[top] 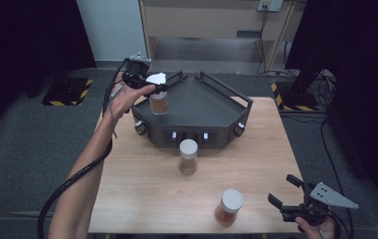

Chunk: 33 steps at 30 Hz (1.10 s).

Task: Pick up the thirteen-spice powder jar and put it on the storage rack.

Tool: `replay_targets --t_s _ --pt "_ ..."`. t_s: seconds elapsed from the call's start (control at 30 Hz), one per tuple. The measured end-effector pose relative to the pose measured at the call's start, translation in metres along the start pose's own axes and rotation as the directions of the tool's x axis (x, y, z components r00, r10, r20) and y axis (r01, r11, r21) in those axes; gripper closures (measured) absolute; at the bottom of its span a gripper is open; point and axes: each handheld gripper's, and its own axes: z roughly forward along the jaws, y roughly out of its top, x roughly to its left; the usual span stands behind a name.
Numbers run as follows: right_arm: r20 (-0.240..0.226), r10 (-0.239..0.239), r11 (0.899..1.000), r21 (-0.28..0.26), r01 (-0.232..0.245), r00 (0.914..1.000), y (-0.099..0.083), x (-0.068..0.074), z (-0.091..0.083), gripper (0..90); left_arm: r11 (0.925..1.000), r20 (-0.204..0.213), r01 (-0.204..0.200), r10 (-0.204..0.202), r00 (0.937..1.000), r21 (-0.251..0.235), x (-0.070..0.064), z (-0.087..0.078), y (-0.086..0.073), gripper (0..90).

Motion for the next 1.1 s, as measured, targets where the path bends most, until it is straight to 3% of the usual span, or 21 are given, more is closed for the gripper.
replay_targets --t_s 0.2,1.1 --pt "0.000 0.002 1.000 0.000 -0.002 1.0000 0.000 0.000 0.000 1.3 0.9999 -0.015 0.012 -0.012 0.9998 0.004 0.002 0.008 0.000 29.7" --pt "-0.004 0.009 1.000 -0.001 -0.009 1.0000 -0.001 -0.002 0.000 1.3 0.9985 -0.006 0.031 -0.030 0.9995 0.045 0.009 0.032 -0.007 29.7"
